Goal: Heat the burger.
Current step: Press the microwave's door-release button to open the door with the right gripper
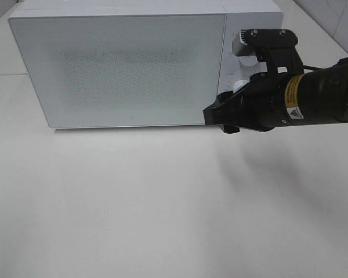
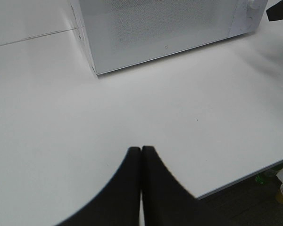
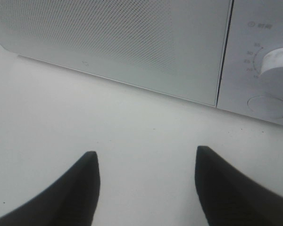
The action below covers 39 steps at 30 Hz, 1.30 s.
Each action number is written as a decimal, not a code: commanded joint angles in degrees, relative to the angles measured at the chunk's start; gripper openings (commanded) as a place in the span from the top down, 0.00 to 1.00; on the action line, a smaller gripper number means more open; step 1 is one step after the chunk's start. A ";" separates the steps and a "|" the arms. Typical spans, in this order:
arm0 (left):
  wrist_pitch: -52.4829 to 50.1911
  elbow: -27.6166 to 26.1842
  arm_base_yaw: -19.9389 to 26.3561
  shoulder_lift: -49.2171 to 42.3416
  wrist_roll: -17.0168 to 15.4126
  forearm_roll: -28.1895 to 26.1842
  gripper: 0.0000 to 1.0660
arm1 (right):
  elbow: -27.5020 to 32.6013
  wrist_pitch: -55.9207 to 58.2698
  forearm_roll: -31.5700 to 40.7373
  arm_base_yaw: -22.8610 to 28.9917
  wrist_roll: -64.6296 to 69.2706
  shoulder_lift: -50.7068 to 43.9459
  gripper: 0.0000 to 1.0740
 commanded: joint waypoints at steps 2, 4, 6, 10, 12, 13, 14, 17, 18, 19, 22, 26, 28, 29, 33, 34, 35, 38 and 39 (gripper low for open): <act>-0.69 0.17 0.23 -0.46 0.00 -0.40 1.00 | -0.46 2.06 -2.35 -0.29 3.09 -1.26 0.49; -0.69 0.17 0.23 -0.46 0.00 -0.40 1.00 | -0.46 3.15 -2.35 -0.29 2.92 -1.26 0.49; -0.69 0.17 0.23 -0.46 0.00 -0.40 1.00 | -0.46 5.96 -2.35 -0.29 2.23 -1.26 0.49; -0.69 0.17 0.23 -0.46 0.00 -0.40 1.00 | -0.46 13.06 -2.29 -0.29 -2.69 -1.26 0.49; -0.69 0.17 0.23 -0.46 0.00 -0.40 1.00 | -0.46 15.18 -2.01 -0.29 -3.09 -1.26 0.49; -0.69 0.17 0.23 -0.46 0.00 -0.40 1.00 | -0.46 15.18 -2.01 -0.29 -3.09 -1.26 0.49; -0.69 0.17 0.23 -0.46 0.00 -0.40 1.00 | -0.46 21.94 0.46 -0.29 -3.09 -1.26 0.49; -0.69 0.17 0.23 -0.46 0.00 -0.40 1.00 | -0.46 27.33 7.45 -0.29 -6.76 -1.26 0.49; -0.69 0.17 0.23 -0.46 0.00 -0.40 1.00 | -0.46 27.33 7.45 -0.29 -6.76 -1.26 0.49; -0.69 0.17 0.23 -0.46 0.00 -0.40 1.00 | -0.46 29.74 14.21 -0.29 -13.64 -1.26 0.49; -0.69 0.17 0.23 -0.46 0.00 -0.40 1.00 | -0.46 31.57 23.61 -0.29 -23.15 -1.26 0.49; -0.69 0.17 0.23 -0.46 0.00 -0.40 1.00 | -0.46 33.46 41.83 -0.29 -39.36 -1.26 0.49; -0.69 0.17 0.23 -0.46 0.00 -0.40 1.00 | -0.46 34.55 54.20 -0.34 -51.45 -1.26 0.49; -0.69 0.17 0.23 -0.46 0.00 -0.40 1.00 | -0.46 34.55 54.20 -0.34 -51.45 -1.26 0.49; -0.69 0.17 0.23 -0.46 0.00 -0.40 1.00 | -0.46 34.55 55.12 -0.34 -52.71 -1.26 0.48; -0.69 0.17 0.23 -0.46 0.00 -0.40 1.00 | -0.46 34.95 55.00 -1.15 -52.65 -1.26 0.47; -0.69 0.17 0.23 -0.46 0.00 -0.40 1.00 | -0.46 34.95 55.00 -1.15 -52.65 -1.26 0.47; -0.69 0.17 0.23 -0.46 0.00 -0.40 1.00 | -2.41 41.08 55.29 -6.42 -52.25 -1.26 0.46; -0.69 0.17 0.23 -0.46 0.00 -0.46 1.00 | -4.13 45.38 55.29 -9.91 -52.25 -1.26 0.46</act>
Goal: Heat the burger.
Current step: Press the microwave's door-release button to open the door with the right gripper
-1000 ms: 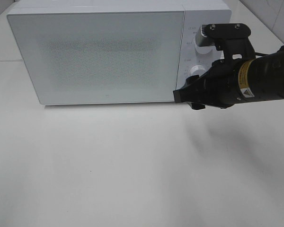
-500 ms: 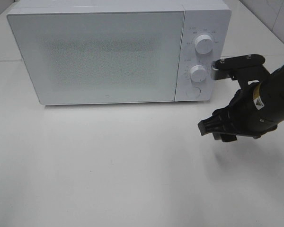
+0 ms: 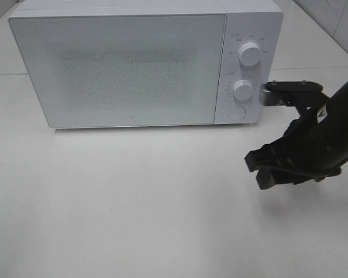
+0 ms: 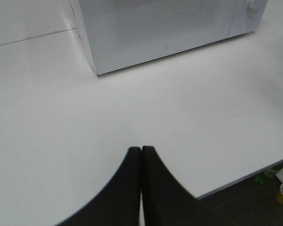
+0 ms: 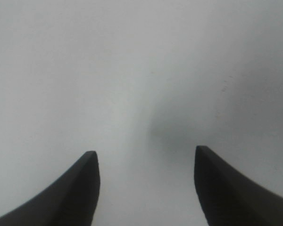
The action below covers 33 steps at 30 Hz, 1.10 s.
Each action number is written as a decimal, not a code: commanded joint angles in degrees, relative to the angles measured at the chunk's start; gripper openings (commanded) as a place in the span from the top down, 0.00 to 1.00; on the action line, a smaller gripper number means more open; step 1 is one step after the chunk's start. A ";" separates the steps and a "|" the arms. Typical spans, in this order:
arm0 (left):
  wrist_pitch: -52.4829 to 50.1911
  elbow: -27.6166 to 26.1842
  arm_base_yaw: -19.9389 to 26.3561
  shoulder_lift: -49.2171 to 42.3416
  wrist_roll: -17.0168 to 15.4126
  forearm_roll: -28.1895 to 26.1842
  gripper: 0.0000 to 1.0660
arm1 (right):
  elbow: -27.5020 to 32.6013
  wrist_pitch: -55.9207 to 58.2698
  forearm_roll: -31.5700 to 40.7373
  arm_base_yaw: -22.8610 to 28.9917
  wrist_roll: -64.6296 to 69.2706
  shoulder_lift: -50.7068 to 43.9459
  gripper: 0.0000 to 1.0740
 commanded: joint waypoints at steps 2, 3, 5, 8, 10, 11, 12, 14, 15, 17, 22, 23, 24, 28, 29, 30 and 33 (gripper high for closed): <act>-0.69 0.17 0.23 -0.46 0.00 -0.46 1.00 | -3.72 9.11 0.00 -7.68 -1.03 -0.40 0.46; -0.69 0.17 0.23 -0.46 0.00 -0.46 1.00 | -3.72 9.11 0.00 -7.68 -1.03 -0.40 0.46; -0.69 0.17 0.23 -0.46 0.00 -0.46 1.00 | -4.64 11.80 -0.11 -11.12 -1.09 -0.74 0.46; -0.69 0.17 0.23 -0.46 0.00 -0.46 1.00 | -4.58 12.89 -0.11 -15.24 -1.26 -2.12 0.46; -0.69 0.17 0.23 -0.46 0.00 -0.46 1.00 | -4.58 13.98 -0.46 -17.82 -1.38 -3.72 0.46; -0.69 0.17 0.23 -0.46 0.00 -0.46 1.00 | -4.58 15.53 -1.66 -19.77 -1.32 -6.13 0.46; -0.69 0.17 0.23 -0.46 0.00 -0.46 1.00 | -4.58 15.53 -1.66 -19.77 -1.32 -6.13 0.46; -0.69 0.17 0.23 -0.46 0.00 -0.46 1.00 | -4.58 16.96 -2.75 -20.63 -0.57 -9.00 0.46; -0.69 0.17 0.23 -0.46 0.00 -0.46 1.00 | -4.58 17.76 -3.27 -20.68 -0.17 -10.49 0.46; -0.69 0.17 0.23 -0.46 0.00 -0.46 1.00 | -4.58 19.60 -3.50 -20.68 0.29 -13.06 0.46; -0.69 0.17 0.23 -0.46 0.00 -0.46 1.00 | -0.52 22.35 -4.47 -20.68 0.40 -24.58 0.46; -0.69 0.17 0.23 -0.46 0.00 -0.46 1.00 | -0.52 22.35 -4.47 -20.68 0.40 -24.58 0.46; -0.69 0.17 0.23 -0.46 0.00 -0.46 1.00 | 0.34 22.98 -4.47 -20.68 0.40 -26.18 0.46; -0.69 0.17 0.23 -0.46 0.00 -0.46 1.00 | 4.76 25.78 -4.47 -20.68 0.40 -34.43 0.46; -0.69 0.17 0.23 -0.46 0.00 -0.46 1.00 | 6.82 26.76 -4.47 -20.68 0.17 -38.96 0.46; -0.69 0.17 0.23 -0.46 0.00 -0.46 1.00 | 6.82 26.76 -4.47 -20.68 0.17 -38.96 0.46; -0.69 0.17 0.23 -0.46 0.00 -0.46 1.00 | 10.89 27.33 -4.47 -20.68 -1.15 -47.67 0.46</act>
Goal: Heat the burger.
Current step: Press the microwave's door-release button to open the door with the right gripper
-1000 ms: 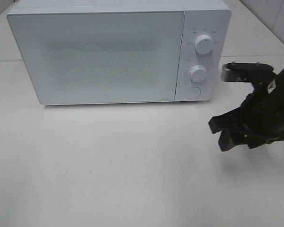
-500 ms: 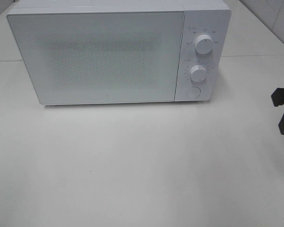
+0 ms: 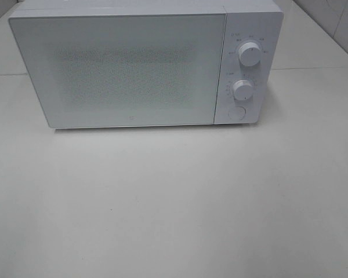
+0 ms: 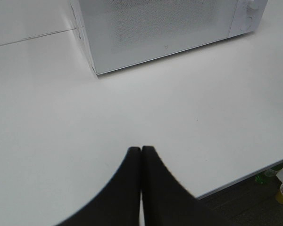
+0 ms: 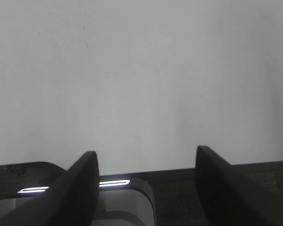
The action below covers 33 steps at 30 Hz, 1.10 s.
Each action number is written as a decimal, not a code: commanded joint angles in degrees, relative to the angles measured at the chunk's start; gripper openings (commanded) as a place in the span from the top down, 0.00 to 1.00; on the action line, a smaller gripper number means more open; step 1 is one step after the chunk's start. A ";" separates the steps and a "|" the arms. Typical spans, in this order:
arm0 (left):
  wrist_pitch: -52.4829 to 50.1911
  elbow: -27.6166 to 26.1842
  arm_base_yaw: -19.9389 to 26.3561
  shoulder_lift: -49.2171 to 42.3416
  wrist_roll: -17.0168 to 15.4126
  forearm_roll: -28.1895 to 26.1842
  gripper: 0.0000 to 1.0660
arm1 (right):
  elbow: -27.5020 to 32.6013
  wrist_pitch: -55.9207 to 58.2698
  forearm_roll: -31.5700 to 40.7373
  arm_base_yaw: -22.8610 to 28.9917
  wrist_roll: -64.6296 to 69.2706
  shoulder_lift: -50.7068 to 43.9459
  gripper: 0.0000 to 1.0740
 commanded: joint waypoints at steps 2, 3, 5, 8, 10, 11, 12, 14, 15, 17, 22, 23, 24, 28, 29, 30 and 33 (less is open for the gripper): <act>-0.69 0.17 0.23 -0.46 0.00 -0.46 1.00 | 4.13 0.69 0.00 -0.29 -1.32 -9.91 0.46; -0.69 0.17 0.23 -0.46 0.00 -0.46 1.00 | 4.13 0.69 0.00 -0.29 -1.32 -9.91 0.46; -0.69 0.17 0.23 -0.46 0.00 -0.46 1.00 | 4.87 0.97 0.00 -0.29 -1.72 -17.13 0.46; -0.69 0.17 0.23 -0.46 0.00 -0.46 1.00 | 4.87 0.97 0.40 -0.29 -2.41 -21.37 0.46; -0.69 0.17 0.23 -0.46 0.00 -0.46 1.00 | 4.87 0.97 0.57 -0.29 -3.44 -25.73 0.46; -0.69 0.17 0.23 -0.46 0.00 -0.46 1.00 | 4.87 0.97 1.15 -0.29 -5.16 -29.34 0.46; -0.69 0.17 0.23 -0.46 0.00 -0.46 1.00 | 4.87 0.97 1.15 -0.29 -5.16 -29.34 0.46; -0.69 0.17 0.23 -0.46 0.00 -0.46 1.00 | 4.87 1.03 1.55 -0.29 -6.02 -33.06 0.46; -0.69 0.17 0.23 -0.46 0.00 -0.46 1.00 | 4.87 1.03 1.60 -0.29 -6.30 -36.44 0.46; -0.69 0.17 0.23 -0.46 0.00 -0.46 1.00 | 4.87 1.03 1.55 -0.29 -6.30 -38.90 0.46; -0.69 0.17 0.23 -0.46 0.00 -0.46 1.00 | 4.93 1.03 1.55 -0.29 -6.30 -44.98 0.46; -0.69 0.17 0.23 -0.46 0.00 -0.46 1.00 | 4.93 1.03 1.55 -0.29 -6.30 -44.98 0.46; -0.69 0.17 0.23 -0.46 0.00 -0.46 1.00 | 4.93 1.03 1.55 -0.29 -6.30 -46.70 0.46; -0.69 0.17 0.23 -0.46 0.00 -0.57 1.00 | 4.93 1.03 1.55 -0.29 -6.19 -46.64 0.46; -0.69 0.17 0.23 -0.46 0.00 -0.57 1.00 | 4.93 1.03 1.55 -0.29 -6.19 -46.64 0.46; -0.69 0.17 0.23 -0.46 0.00 -0.57 1.00 | 4.93 1.03 1.55 -0.29 -6.19 -46.64 0.46; -0.69 0.17 0.23 -0.46 0.00 -0.57 1.00 | 4.93 1.03 1.49 -0.29 -6.13 -46.64 0.46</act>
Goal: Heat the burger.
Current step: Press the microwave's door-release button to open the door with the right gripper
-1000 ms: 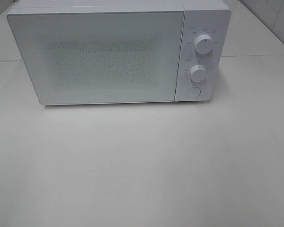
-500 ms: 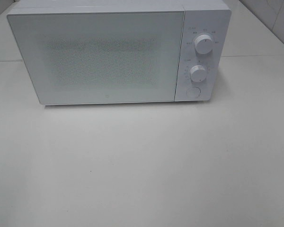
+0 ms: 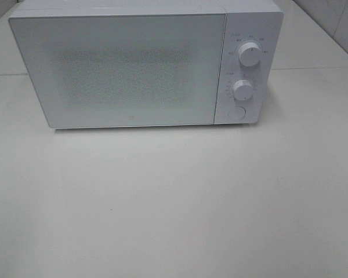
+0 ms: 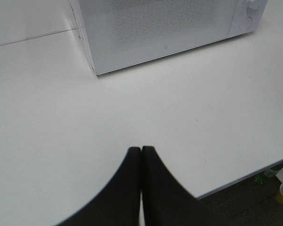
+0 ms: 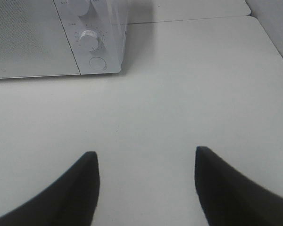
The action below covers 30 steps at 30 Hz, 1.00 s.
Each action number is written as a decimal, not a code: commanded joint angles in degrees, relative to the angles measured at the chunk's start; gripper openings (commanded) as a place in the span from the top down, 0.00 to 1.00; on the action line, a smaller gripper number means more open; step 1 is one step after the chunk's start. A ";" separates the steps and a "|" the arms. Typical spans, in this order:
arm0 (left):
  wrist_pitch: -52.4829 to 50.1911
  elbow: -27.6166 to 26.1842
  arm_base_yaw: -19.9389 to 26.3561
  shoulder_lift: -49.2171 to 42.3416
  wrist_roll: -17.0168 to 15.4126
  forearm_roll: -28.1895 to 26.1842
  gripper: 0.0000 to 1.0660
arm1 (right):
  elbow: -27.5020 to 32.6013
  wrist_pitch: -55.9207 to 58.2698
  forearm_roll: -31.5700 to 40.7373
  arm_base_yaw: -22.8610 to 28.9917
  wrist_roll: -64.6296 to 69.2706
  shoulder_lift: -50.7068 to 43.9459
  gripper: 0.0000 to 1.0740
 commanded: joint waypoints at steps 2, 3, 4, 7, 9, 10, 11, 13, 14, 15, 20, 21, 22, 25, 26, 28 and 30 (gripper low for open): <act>-0.69 0.17 0.23 -0.46 0.00 -0.52 1.00 | 0.17 0.11 0.06 -0.29 -0.57 -1.49 0.46; -0.69 0.17 0.23 -0.46 0.00 -0.52 1.00 | 0.17 0.11 0.06 -0.29 -0.57 -1.49 0.46; -0.69 0.17 0.23 -0.46 0.00 -0.52 1.00 | 0.17 0.11 0.06 -0.29 -0.57 -1.49 0.46; -0.69 0.17 0.23 -0.46 0.00 -0.52 1.00 | 0.17 0.11 0.06 -0.29 -0.57 -1.49 0.46; -0.69 0.17 0.23 -0.46 0.00 -0.52 1.00 | 0.17 0.11 0.06 -0.29 -0.57 -1.49 0.46; -0.69 0.17 0.23 -0.46 0.00 -0.52 1.00 | 0.17 0.11 0.06 -0.29 -0.52 -1.49 0.46; -0.69 0.17 0.23 -0.46 0.00 -0.52 1.00 | 0.17 0.11 0.06 -0.29 -0.52 -1.49 0.46; -0.69 0.17 0.23 -0.46 0.00 -0.52 1.00 | 0.17 0.11 0.06 -0.29 -0.52 -1.49 0.46; -0.69 0.17 0.23 -0.46 0.00 -0.52 1.00 | 0.17 0.11 0.06 -0.29 -0.52 -1.49 0.46; -0.69 0.17 0.23 -0.46 0.00 -0.52 1.00 | 0.17 0.11 0.06 -0.29 -0.52 -1.49 0.46; -0.69 0.17 0.23 -0.46 0.00 -0.52 1.00 | 0.06 -0.17 0.11 -0.29 -0.52 -1.43 0.46; -0.69 0.17 0.23 -0.46 0.00 -0.52 1.00 | -0.57 -0.92 0.17 -0.29 -0.46 -0.80 0.46; -0.69 0.17 0.23 -0.46 0.00 -0.52 1.00 | -0.57 -0.92 0.17 -0.29 -0.46 -0.80 0.46; -0.69 0.17 0.23 -0.46 0.00 -0.52 1.00 | -1.32 -3.50 0.23 -0.29 -0.46 1.55 0.46; -0.69 0.17 0.23 -0.46 0.00 -0.52 1.00 | -1.32 -6.13 0.23 -0.29 -0.46 3.78 0.46; -0.69 0.17 0.23 -0.46 0.00 -0.52 1.00 | -1.09 -9.28 0.23 -0.29 -0.46 6.59 0.46; -0.69 0.17 0.23 -0.46 0.00 -0.52 1.00 | -1.09 -12.78 0.23 -0.29 -0.46 9.51 0.46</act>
